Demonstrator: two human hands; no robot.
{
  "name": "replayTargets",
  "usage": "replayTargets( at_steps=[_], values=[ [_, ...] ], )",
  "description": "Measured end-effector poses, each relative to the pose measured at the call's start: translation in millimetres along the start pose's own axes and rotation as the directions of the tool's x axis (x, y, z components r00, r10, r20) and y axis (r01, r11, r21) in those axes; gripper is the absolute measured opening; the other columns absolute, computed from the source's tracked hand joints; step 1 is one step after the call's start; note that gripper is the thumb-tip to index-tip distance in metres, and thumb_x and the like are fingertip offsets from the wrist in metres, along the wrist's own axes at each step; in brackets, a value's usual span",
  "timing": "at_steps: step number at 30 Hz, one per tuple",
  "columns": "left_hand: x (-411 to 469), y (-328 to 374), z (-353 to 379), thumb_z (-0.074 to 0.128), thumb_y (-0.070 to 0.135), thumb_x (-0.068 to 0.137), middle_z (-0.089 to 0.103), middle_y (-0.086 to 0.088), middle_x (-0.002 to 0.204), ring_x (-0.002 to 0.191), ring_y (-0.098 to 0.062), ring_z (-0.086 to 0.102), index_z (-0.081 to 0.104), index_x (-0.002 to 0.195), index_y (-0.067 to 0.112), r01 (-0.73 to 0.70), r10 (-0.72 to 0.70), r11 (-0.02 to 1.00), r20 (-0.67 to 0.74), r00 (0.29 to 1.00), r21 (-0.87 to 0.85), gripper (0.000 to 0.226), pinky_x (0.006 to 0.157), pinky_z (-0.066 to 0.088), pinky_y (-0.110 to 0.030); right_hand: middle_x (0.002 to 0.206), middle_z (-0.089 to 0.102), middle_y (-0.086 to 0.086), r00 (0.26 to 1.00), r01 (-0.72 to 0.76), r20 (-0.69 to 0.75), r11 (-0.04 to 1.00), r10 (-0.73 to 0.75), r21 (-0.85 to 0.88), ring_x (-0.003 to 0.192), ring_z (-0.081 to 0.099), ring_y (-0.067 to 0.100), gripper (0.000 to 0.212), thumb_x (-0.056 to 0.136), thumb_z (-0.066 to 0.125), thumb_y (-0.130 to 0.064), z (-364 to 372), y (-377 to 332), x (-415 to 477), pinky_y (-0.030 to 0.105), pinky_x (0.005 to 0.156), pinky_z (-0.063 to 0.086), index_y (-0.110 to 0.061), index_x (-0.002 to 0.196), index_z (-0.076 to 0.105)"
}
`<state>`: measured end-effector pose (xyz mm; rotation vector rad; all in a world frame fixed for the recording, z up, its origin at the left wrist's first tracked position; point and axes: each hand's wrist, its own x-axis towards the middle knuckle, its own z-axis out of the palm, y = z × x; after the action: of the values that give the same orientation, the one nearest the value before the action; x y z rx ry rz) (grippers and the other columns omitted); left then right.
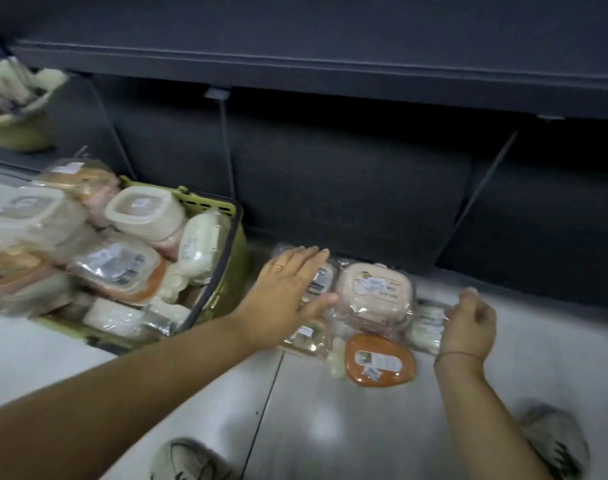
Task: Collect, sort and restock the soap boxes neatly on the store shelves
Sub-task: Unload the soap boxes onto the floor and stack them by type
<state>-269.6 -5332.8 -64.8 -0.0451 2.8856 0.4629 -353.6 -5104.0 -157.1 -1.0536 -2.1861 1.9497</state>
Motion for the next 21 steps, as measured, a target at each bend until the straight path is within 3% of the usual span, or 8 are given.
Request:
replayTargets(
  at_steps=[3,5,7,10,12,17,19,21],
  values=[
    [-39.5,-64.4,-49.6,0.013,0.083,0.081,0.039,-0.003,0.151,0.140,-0.021,0.031,0.036,0.149,0.020,0.075,-0.073,0.997,-0.156,0.985,0.005,0.096,0.117,0.019,-0.036,0.094,0.061,0.003,0.902,0.242,0.352,0.968,-0.248,0.061,0.084,0.058,0.015,0.015,0.097,0.053,-0.038,45.2,-33.3,-87.9,0.028,0.076,0.046,-0.027,0.088,0.057],
    [-63.9,-114.5,-66.4,0.028,0.077,0.084,0.047,-0.009,0.144,0.132,-0.027,0.041,0.046,0.143,0.015,0.246,-0.249,0.968,-0.264,0.932,-0.045,0.087,0.110,0.029,-0.041,0.101,0.061,-0.002,0.729,0.344,0.607,0.936,-0.315,0.072,0.088,0.058,0.005,0.010,0.095,0.057,-0.036,81.8,-42.2,-133.9,0.022,0.078,0.046,-0.026,0.094,0.060],
    [-85.1,-159.8,-71.4,0.046,0.057,0.094,0.047,-0.015,0.142,0.130,-0.034,0.042,0.047,0.142,0.011,0.466,-0.486,0.873,-0.331,0.809,-0.145,0.067,0.107,0.031,-0.043,0.108,0.057,-0.003,0.529,0.473,0.781,0.879,-0.332,0.053,0.092,0.056,-0.001,0.017,0.093,0.060,-0.035,123.2,-42.9,-165.0,0.019,0.082,0.047,-0.021,0.102,0.060],
    [-101.5,-212.0,-66.0,0.046,0.048,0.098,0.037,-0.024,0.147,0.135,-0.039,0.032,0.037,0.147,0.006,0.703,-0.751,0.660,-0.222,0.622,-0.264,0.065,0.110,0.026,-0.045,0.128,0.047,0.002,0.274,0.738,0.925,0.674,-0.263,-0.027,0.117,0.050,0.016,0.046,0.090,0.062,-0.043,186.5,-40.2,-191.6,0.035,0.101,0.042,-0.016,0.126,0.052],
    [-104.5,-239.7,-60.5,0.044,0.053,0.097,0.028,-0.026,0.152,0.140,-0.041,0.026,0.029,0.150,0.005,0.756,-0.812,0.579,-0.137,0.567,-0.305,0.073,0.114,0.022,-0.047,0.143,0.039,0.007,0.173,0.886,0.969,0.457,-0.177,-0.075,0.131,0.041,0.025,0.066,0.088,0.063,-0.047,223.3,-41.2,-196.7,0.038,0.109,0.033,-0.014,0.140,0.040],
    [-99.5,-268.4,-49.9,0.048,0.063,0.091,0.018,-0.021,0.156,0.143,-0.040,0.023,0.017,0.154,0.011,0.771,-0.823,0.552,-0.059,0.565,-0.319,0.086,0.113,0.025,-0.048,0.150,0.030,0.009,0.159,0.987,0.987,0.034,-0.027,-0.158,0.136,0.033,0.032,0.090,0.079,0.063,-0.064,290.1,-49.6,-186.6,0.040,0.112,0.027,-0.016,0.147,0.030],
    [-96.0,-272.3,-50.4,0.058,0.066,0.084,0.017,-0.018,0.157,0.144,-0.039,0.022,0.014,0.155,0.013,0.745,-0.830,0.517,-0.037,0.556,-0.422,0.098,0.114,0.026,-0.049,0.152,0.025,0.010,0.172,0.984,0.985,-0.063,0.032,-0.169,0.138,0.028,0.033,0.097,0.077,0.065,-0.066,304.4,-53.5,-185.5,0.041,0.113,0.025,-0.016,0.150,0.025],
    [-94.2,-284.3,-48.6,0.073,0.075,0.062,0.026,-0.015,0.155,0.143,-0.034,0.027,0.021,0.153,0.013,0.710,-0.840,0.452,0.011,0.543,-0.541,0.122,0.116,0.028,-0.049,0.153,0.022,0.011,0.193,0.976,0.976,-0.122,0.104,-0.180,0.140,0.023,0.034,0.103,0.074,0.067,-0.067,313.3,-56.1,-189.0,0.042,0.113,0.026,-0.017,0.152,0.020]
  ],
)
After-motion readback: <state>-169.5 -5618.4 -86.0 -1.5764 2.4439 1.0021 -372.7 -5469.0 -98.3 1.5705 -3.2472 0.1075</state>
